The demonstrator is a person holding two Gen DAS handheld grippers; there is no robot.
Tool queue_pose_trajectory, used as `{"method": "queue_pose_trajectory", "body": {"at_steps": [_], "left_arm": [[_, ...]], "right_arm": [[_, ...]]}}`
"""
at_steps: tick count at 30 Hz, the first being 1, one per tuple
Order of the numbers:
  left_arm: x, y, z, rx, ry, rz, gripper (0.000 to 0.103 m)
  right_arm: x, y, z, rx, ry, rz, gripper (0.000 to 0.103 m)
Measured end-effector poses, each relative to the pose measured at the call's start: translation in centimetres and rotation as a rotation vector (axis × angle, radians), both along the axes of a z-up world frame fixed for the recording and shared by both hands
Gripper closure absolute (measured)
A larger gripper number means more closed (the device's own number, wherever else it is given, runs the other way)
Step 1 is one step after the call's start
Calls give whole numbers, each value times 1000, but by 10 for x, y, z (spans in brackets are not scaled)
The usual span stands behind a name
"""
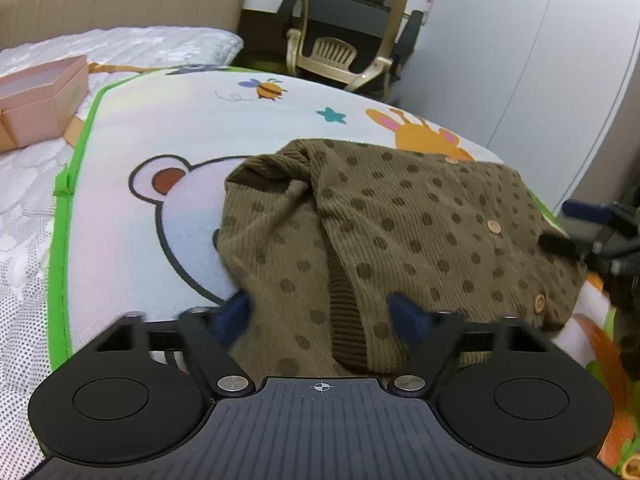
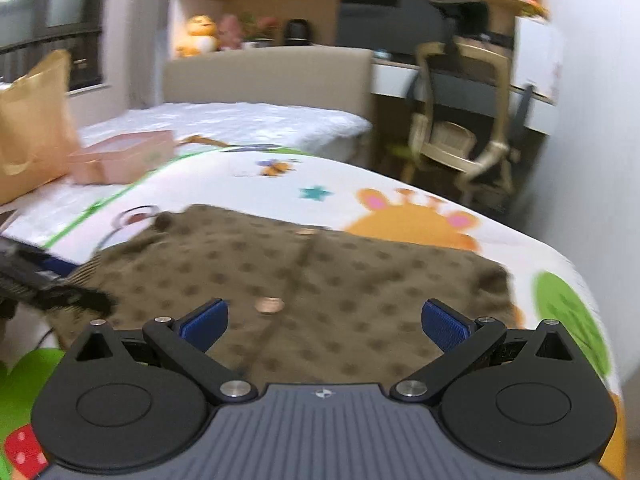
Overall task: Fold clothes
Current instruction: 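Grasp the shirt sleeve with the right gripper and lift it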
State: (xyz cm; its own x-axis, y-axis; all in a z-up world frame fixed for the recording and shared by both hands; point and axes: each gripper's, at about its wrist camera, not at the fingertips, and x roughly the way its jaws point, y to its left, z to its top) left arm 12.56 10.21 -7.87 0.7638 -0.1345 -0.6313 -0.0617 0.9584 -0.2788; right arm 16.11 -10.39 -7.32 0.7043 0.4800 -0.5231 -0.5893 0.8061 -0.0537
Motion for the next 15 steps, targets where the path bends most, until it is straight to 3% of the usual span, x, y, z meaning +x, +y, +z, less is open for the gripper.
{"method": "queue_pose_trajectory", "body": {"at_steps": [3,5,6,11,15], "left_arm": [[0,5,1,-37,-5,20,43],[3,10,0,-89,-2,22,71],[4,12,0,-129,6,20,77],[14,22,12,-265,19,36,82],[21,24,26,-334,7,24,85]], "right_arm": [[-1,22,-17,-51,46,60,0],[-4,35,-26,-94,68,86,0],[-10,42,-27,-110,57,108,0],[-64,79,-15,-164,-105,288,0],[-85,126,-24,-235,-159,399,0]]}}
